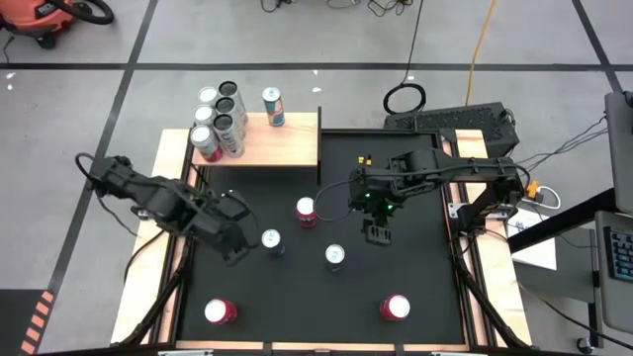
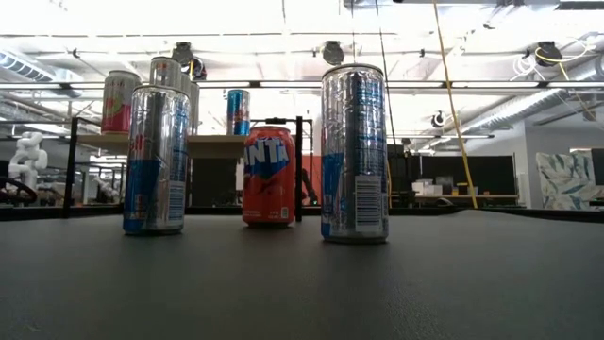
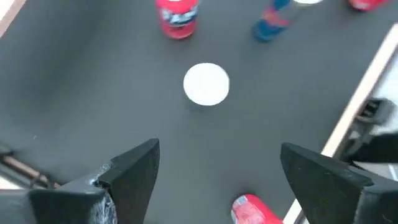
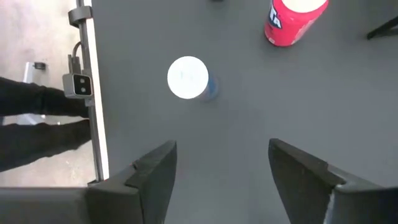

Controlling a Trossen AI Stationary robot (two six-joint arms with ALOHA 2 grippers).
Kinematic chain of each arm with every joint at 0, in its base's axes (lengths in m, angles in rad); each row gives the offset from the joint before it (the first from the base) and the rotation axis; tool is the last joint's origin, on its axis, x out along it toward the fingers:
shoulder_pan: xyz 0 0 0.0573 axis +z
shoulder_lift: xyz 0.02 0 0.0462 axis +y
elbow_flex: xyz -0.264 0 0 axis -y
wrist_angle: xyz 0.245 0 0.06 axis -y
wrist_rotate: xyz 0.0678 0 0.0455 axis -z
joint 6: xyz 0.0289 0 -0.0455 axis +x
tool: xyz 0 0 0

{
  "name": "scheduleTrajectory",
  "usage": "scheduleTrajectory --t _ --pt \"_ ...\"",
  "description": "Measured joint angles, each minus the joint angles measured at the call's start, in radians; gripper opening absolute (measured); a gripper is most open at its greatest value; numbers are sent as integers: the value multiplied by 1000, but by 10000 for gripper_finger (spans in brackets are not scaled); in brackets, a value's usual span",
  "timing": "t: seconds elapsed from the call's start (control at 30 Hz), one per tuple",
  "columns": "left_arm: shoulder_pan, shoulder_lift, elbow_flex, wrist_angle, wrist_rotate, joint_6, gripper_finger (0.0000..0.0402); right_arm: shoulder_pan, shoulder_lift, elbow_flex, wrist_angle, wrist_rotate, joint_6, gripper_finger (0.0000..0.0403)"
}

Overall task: Place canned beverage on shelf
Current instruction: Put the top blue soda can on the shelf aligned with the other blue soda can

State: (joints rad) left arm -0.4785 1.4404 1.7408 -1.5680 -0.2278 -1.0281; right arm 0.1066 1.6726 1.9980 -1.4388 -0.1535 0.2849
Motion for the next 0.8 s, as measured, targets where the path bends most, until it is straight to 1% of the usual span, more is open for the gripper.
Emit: scheduleTrajectory --t 0.17,0.27,0.37,0.43,0.6,0.7,0.8 --pt "48 21 -73 36 16 -20 338 0 0 0 -3 0 19 231" --pt "61 31 -84 47 15 -73 338 0 0 0 -23 -9 48 231" --pt "71 37 -117 91 74 -149 340 11 -9 0 -60 -22 63 231" --pt "79 37 -136 111 82 -196 346 17 -15 0 -63 -15 63 231" --pt "88 36 -136 149 75 -216 369 37 -34 0 -46 54 88 231" --pt "95 36 -136 133 36 -214 381 46 -42 0 -46 81 89 231" --pt "108 36 -136 139 -6 -162 384 46 -45 0 -54 99 80 231"
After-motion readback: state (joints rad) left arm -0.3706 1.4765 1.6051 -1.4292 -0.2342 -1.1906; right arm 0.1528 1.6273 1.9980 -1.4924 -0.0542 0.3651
